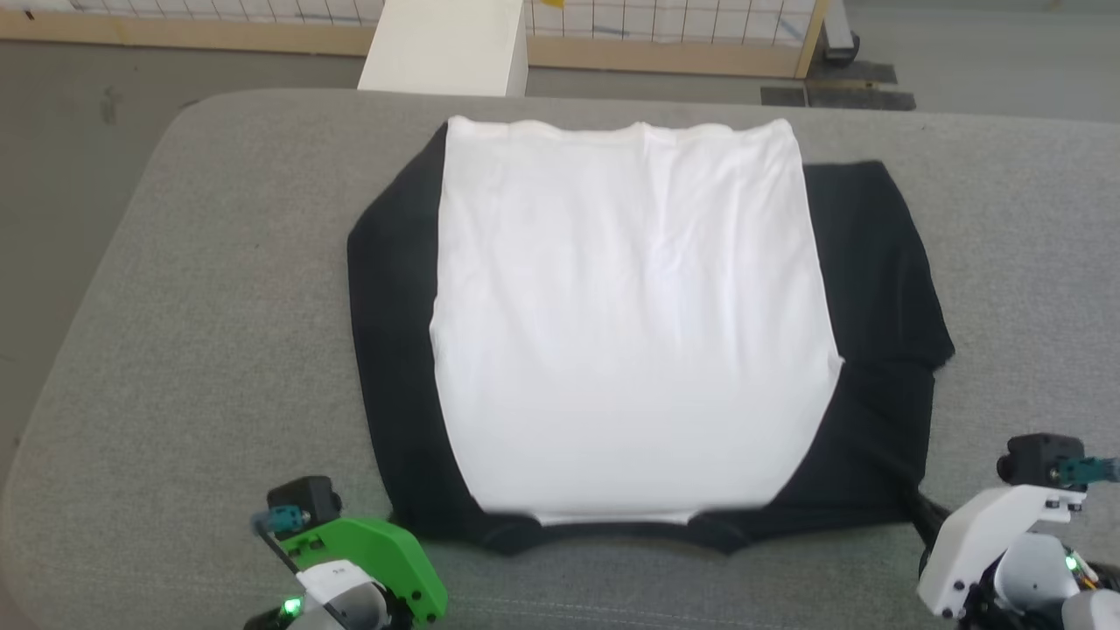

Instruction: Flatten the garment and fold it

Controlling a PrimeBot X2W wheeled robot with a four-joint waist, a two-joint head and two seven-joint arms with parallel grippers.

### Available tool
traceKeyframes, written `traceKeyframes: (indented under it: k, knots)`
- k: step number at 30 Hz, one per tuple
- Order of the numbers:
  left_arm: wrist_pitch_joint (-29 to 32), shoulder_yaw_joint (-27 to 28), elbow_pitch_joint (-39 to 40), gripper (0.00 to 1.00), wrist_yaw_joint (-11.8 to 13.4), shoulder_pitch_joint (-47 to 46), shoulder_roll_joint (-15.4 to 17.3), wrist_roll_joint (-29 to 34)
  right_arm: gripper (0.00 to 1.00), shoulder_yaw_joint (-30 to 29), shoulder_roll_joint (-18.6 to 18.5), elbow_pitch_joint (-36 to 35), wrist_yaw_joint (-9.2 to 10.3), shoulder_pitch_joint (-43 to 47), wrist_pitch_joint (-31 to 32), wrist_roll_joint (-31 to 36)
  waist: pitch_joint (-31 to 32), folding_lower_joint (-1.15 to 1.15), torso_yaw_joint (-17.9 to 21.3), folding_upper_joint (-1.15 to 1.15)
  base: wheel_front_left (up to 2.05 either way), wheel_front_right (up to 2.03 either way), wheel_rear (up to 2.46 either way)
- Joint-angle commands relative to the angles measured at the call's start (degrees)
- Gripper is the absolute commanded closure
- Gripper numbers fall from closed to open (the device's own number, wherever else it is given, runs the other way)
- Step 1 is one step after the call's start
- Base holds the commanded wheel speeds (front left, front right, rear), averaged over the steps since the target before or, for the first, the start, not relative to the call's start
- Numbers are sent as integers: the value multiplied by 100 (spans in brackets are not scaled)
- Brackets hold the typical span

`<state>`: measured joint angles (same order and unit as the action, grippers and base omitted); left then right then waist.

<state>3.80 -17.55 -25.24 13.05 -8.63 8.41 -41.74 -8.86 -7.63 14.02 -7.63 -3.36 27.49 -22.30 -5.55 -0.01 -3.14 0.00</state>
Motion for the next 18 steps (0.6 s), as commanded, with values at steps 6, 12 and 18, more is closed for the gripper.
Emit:
traceKeyframes:
  k: [6, 12, 18]
  knots:
    - [461, -95, -55, 100, 233, 174, 213, 24, 100, -111, 165, -393, 14, 293, 571, 525, 48, 1, 54, 0, 0, 0, 0]
    - [752, -149, -156, 0, 298, 57, 195, -38, 65, -74, 313, -217, 14, 218, 675, 778, -7, 1, 94, 0, 0, 0, 0]
    - [993, 27, 159, 0, 403, 68, 344, -211, 0, -88, 369, -393, 14, 93, 625, 563, 17, 1, 143, 0, 0, 0, 0]
